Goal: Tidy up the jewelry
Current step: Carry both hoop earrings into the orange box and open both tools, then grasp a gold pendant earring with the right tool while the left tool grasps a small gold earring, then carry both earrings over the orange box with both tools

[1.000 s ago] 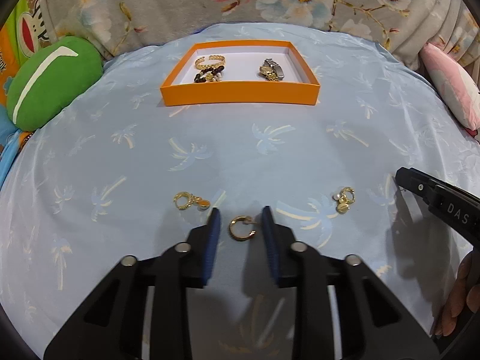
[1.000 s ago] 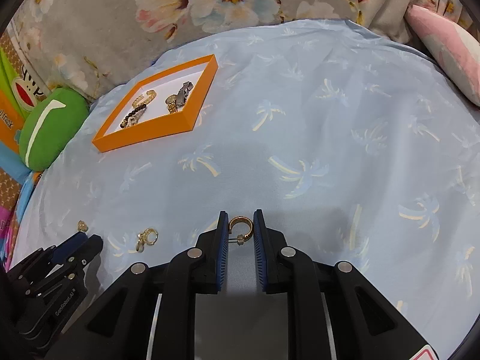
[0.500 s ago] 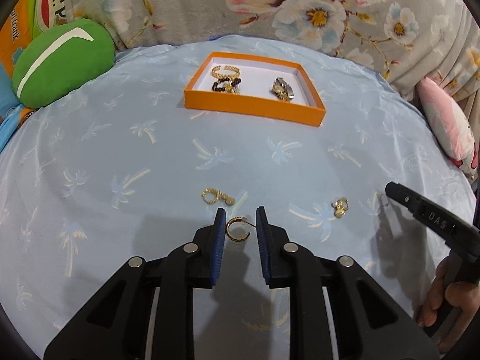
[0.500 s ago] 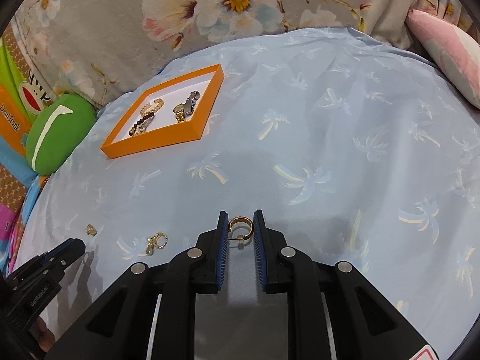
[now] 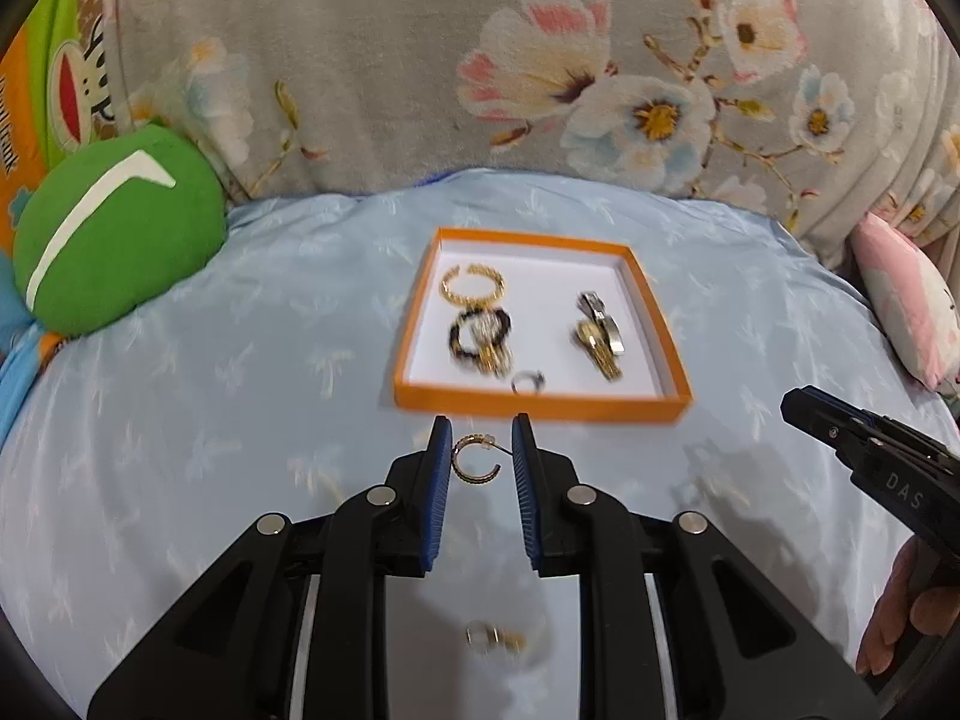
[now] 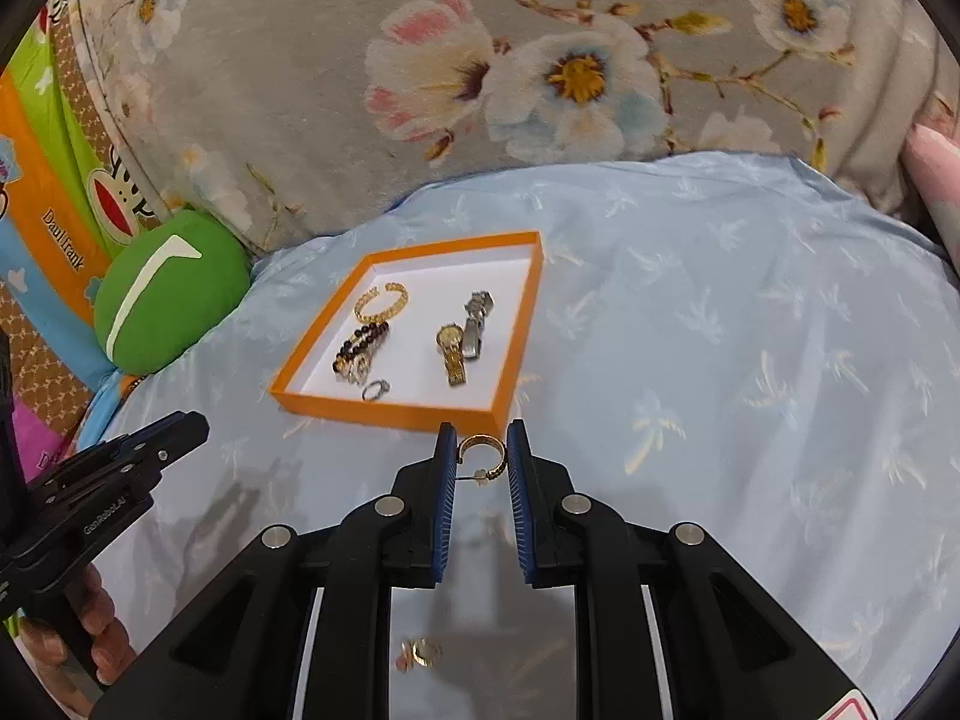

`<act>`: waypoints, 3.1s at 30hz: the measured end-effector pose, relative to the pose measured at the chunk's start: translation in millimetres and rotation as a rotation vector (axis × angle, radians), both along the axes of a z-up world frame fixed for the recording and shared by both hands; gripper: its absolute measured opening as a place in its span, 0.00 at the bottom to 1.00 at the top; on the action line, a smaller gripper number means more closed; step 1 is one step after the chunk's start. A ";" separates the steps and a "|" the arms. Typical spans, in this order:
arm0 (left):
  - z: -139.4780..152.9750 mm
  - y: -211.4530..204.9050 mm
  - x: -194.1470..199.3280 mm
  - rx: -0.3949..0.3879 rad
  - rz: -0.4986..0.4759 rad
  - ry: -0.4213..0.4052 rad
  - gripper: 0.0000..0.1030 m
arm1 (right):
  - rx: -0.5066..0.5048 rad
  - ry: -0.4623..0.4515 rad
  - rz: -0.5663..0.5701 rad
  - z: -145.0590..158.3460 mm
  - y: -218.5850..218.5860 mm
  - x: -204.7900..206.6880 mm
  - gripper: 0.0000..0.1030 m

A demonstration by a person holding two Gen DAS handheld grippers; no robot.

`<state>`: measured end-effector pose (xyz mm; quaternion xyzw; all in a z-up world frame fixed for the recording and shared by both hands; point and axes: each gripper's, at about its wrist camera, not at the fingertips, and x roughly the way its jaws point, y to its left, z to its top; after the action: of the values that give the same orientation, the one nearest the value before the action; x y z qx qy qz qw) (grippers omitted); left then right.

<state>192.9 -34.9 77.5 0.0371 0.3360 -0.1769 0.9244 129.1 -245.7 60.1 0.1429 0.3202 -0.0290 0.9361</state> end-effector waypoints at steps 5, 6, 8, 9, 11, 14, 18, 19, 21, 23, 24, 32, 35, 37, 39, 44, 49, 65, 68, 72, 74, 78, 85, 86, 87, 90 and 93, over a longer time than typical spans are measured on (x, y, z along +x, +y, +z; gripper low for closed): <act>-2.2 -18.2 51.8 0.005 0.005 -0.012 0.19 | -0.008 0.002 0.054 -2.0 12.9 56.8 0.16; -4.3 -22.5 62.0 0.005 0.007 -0.012 0.19 | -0.019 0.006 0.060 -3.6 15.9 65.1 0.16; -9.7 -31.0 79.5 0.012 0.007 -0.007 0.19 | -0.031 0.019 0.076 -9.5 22.6 83.1 0.16; -12.8 -34.3 85.7 0.017 0.004 -0.003 0.19 | -0.036 0.025 0.079 -12.6 24.9 89.6 0.16; -19.7 -41.5 98.3 0.025 0.002 0.007 0.19 | -0.041 0.039 0.088 -20.5 28.0 102.2 0.16; -30.2 -49.3 110.7 0.037 0.000 0.020 0.19 | -0.045 0.059 0.092 -31.1 31.0 114.2 0.16; -43.1 -52.1 121.8 0.037 0.002 0.051 0.20 | -0.046 0.049 0.086 -35.9 30.4 118.4 0.17; -45.0 -51.4 122.8 0.028 0.004 0.053 0.20 | -0.048 0.038 0.082 -34.6 29.6 117.2 0.18; -45.7 -50.1 122.8 0.028 0.015 0.045 0.24 | -0.046 0.028 0.071 -31.2 26.8 114.1 0.21; -42.6 -46.7 120.0 0.026 0.018 0.037 0.28 | -0.031 0.016 0.061 -25.9 21.8 107.8 0.21; -39.9 -43.7 118.1 0.022 0.020 0.033 0.29 | -0.025 0.007 0.056 -22.3 19.3 102.0 0.21; -17.3 0.7 57.3 0.010 0.023 -0.010 0.38 | -0.049 -0.010 0.043 -5.3 16.7 18.5 0.25; -21.0 21.1 25.3 0.006 0.020 0.007 0.43 | -0.033 0.014 0.037 -14.1 20.3 -19.6 0.27; -27.3 32.5 7.4 0.000 0.019 0.036 0.43 | -0.040 0.033 0.024 -23.4 25.4 -41.8 0.28; -36.1 40.1 -9.0 -0.008 0.022 0.065 0.43 | -0.006 0.069 0.025 -37.0 30.5 -59.4 0.30; -59.2 40.7 -37.0 -0.034 0.017 0.137 0.43 | 0.055 0.131 0.027 -62.4 44.3 -73.9 0.30; -74.4 31.4 -47.9 -0.015 0.009 0.170 0.43 | 0.035 0.163 0.024 -69.1 53.1 -71.4 0.30; -82.0 24.2 -49.9 0.043 0.021 0.165 0.43 | -0.136 0.219 0.021 -70.5 77.8 -57.3 0.18; -82.1 25.7 -49.4 0.040 0.021 0.165 0.43 | -0.134 0.218 0.020 -70.3 77.6 -57.6 0.17; -82.3 27.4 -49.4 0.026 0.024 0.167 0.39 | -0.112 0.213 0.014 -70.4 74.3 -59.1 0.17; -82.2 29.3 -49.1 0.009 0.018 0.171 0.29 | -0.094 0.208 0.008 -70.5 71.4 -61.2 0.17; -82.1 28.3 -50.3 -0.004 -0.006 0.173 0.15 | -0.069 0.201 0.006 -70.6 67.7 -63.2 0.17; -77.7 25.7 -58.3 -0.020 -0.051 0.142 0.04 | -0.047 0.189 -0.001 -69.6 64.6 -65.4 0.17; -76.2 25.7 -60.0 -0.022 -0.054 0.132 0.04 | -0.046 0.186 -0.003 -69.3 64.0 -66.1 0.17; -74.6 25.2 -62.3 -0.022 -0.060 0.121 0.04 | -0.045 0.184 -0.004 -69.0 63.4 -66.9 0.17; -70.6 22.8 -67.8 -0.019 -0.072 0.111 0.04 | -0.040 0.177 -0.008 -67.1 61.4 -70.7 0.17; -62.8 24.1 -71.8 -0.042 -0.075 0.107 0.04 | -0.017 0.163 -0.008 -62.1 57.2 -75.3 0.17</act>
<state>121.2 -10.8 14.7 0.0210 0.3796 -0.2202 0.8983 53.8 -188.4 -2.0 0.1333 0.3946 -0.0471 0.9079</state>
